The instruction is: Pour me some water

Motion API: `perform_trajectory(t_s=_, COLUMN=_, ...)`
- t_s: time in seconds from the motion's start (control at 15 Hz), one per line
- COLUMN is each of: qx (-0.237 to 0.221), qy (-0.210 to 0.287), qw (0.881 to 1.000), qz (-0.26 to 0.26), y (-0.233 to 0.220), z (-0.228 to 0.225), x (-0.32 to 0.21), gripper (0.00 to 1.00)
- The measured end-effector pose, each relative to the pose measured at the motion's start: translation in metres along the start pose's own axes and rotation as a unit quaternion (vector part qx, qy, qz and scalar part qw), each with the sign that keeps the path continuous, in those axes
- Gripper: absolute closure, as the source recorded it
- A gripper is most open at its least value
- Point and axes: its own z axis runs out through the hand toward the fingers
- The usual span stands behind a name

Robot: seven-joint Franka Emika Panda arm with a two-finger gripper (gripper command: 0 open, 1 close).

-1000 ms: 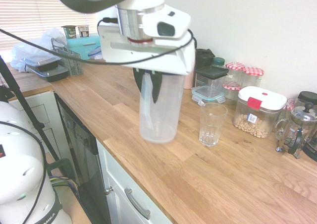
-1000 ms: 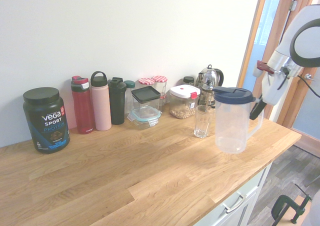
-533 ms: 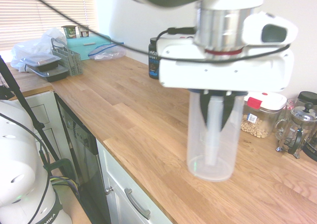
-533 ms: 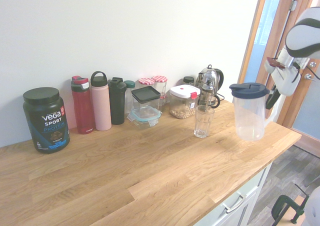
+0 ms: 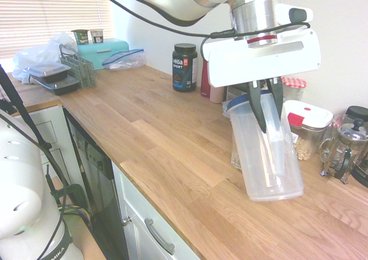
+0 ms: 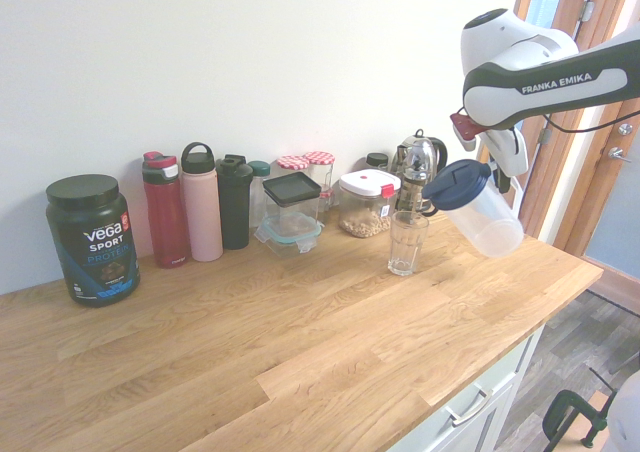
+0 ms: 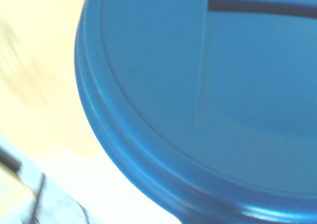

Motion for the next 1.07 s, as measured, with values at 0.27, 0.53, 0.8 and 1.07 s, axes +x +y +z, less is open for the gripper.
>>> perform_trajectory(t_s=0.27, qx=-0.047, qy=-0.010, qw=0.999, qz=-0.008, y=-0.017, z=-0.002, x=0.011, gripper=1.00)
perform_trajectory(t_s=0.53, qx=-0.087, qy=-0.025, qw=0.996, qz=-0.012, y=-0.042, z=0.002, x=0.021, gripper=1.00)
perform_trajectory(t_s=0.8, qx=-0.094, qy=-0.029, qw=0.995, qz=-0.011, y=-0.047, z=0.005, x=0.020, gripper=1.00)
perform_trajectory(t_s=1.07, qx=-0.067, qy=-0.014, qw=0.997, qz=0.018, y=-0.029, z=-0.001, x=0.006, gripper=1.00)
